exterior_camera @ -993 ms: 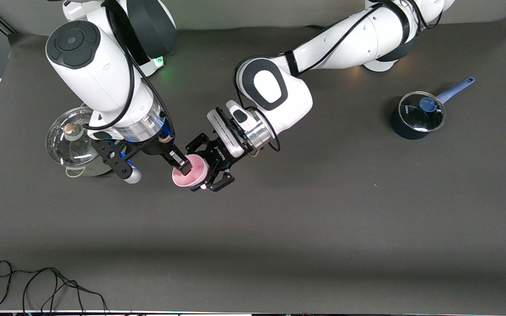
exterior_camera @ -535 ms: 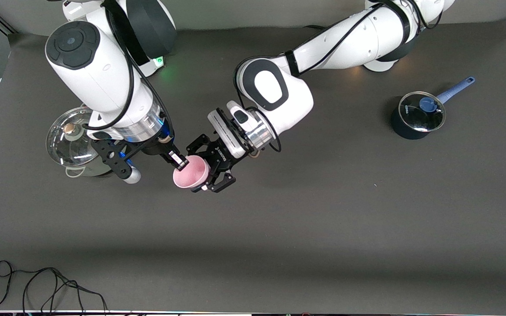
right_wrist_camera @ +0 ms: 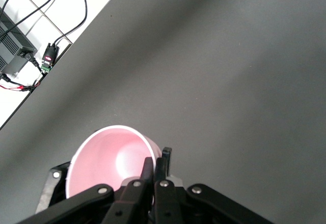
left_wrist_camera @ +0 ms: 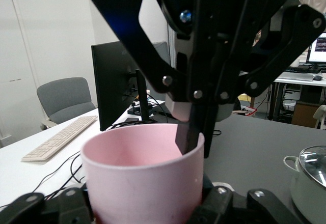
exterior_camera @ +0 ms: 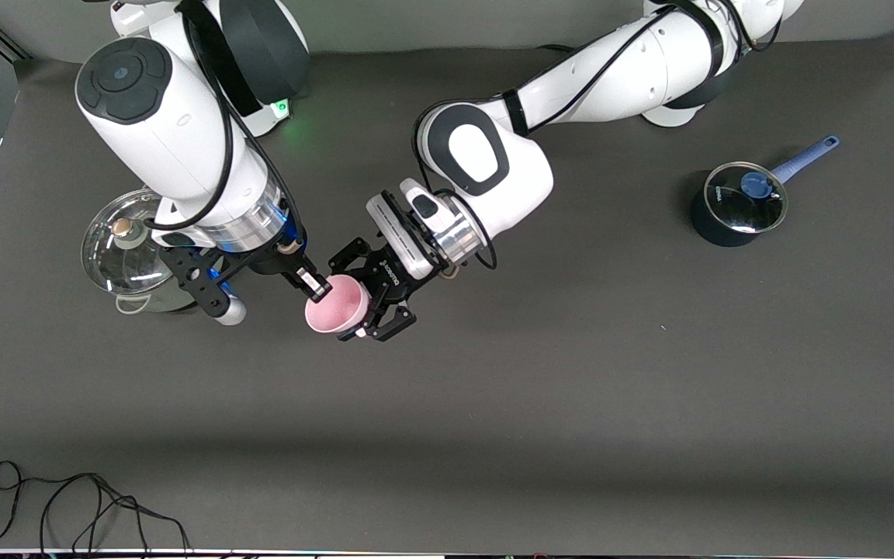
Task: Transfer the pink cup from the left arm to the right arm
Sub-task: 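Close the right gripper on the pink cup rim, then open the left gripper and withdraw while the right gripper carries the cup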
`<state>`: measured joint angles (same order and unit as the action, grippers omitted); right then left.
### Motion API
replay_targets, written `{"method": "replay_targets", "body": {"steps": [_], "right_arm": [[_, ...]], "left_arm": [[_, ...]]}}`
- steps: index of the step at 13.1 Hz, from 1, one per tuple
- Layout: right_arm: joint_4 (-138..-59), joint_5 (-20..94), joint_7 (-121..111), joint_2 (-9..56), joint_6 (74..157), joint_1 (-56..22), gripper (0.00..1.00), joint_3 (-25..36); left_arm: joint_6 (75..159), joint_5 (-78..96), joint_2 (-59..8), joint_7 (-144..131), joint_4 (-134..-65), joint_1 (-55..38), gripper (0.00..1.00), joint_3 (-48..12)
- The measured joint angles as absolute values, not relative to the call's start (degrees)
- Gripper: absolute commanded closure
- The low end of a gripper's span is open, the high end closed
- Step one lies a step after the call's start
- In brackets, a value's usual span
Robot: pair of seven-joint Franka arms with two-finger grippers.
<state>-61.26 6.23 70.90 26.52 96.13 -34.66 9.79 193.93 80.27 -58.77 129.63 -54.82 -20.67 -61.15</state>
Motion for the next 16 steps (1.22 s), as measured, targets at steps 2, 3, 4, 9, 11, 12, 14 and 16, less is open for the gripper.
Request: {"method": "replay_targets", "body": {"steps": [2,3,4,9,11,12,14,16], "right_arm": [[-61.25,6.36,71.16,26.53,96.67,-34.67,1.0,9.79],[-61.24,6.36,71.21,26.53,96.99,-34.66,1.0,9.84],[-61.24,6.36,71.22,26.53,97.24,-34.61,1.0,9.99],[-61.19,3.8,67.02,26.62,101.18,-29.9,1.0,10.26],[-61.19,2.93,60.39,26.72,101.25,-26.15,1.0,10.44],[-61.22,2.79,55.59,26.79,101.23,-23.45,1.0,10.6],[-62.14,2.69,42.26,27.08,100.7,-16.41,1.0,10.8],[-63.91,2.68,25.91,27.4,99.05,-9.17,1.0,10.82]], "left_arm": [[193.77,80.25,-58.76,129.6,-54.67,-20.85,0.0,-61.09],[193.77,80.24,-58.76,129.59,-54.64,-21.01,0.0,-61.08],[193.81,80.22,-58.76,129.58,-54.48,-21.11,0.0,-61.02],[193.76,80.19,-58.76,129.58,-53.98,-21.39,0.0,-60.78],[193.76,79.88,-58.76,129.58,-53.96,-21.44,0.0,-60.69],[193.76,78.8,-58.76,129.58,-53.89,-21.27,0.0,-60.41],[190.64,75.36,-58.78,129.47,-54.07,-18.96,0.0,-59.63],[182.11,71.22,-58.89,129.47,-56.23,-13.48,0.0,-59.09]]}}
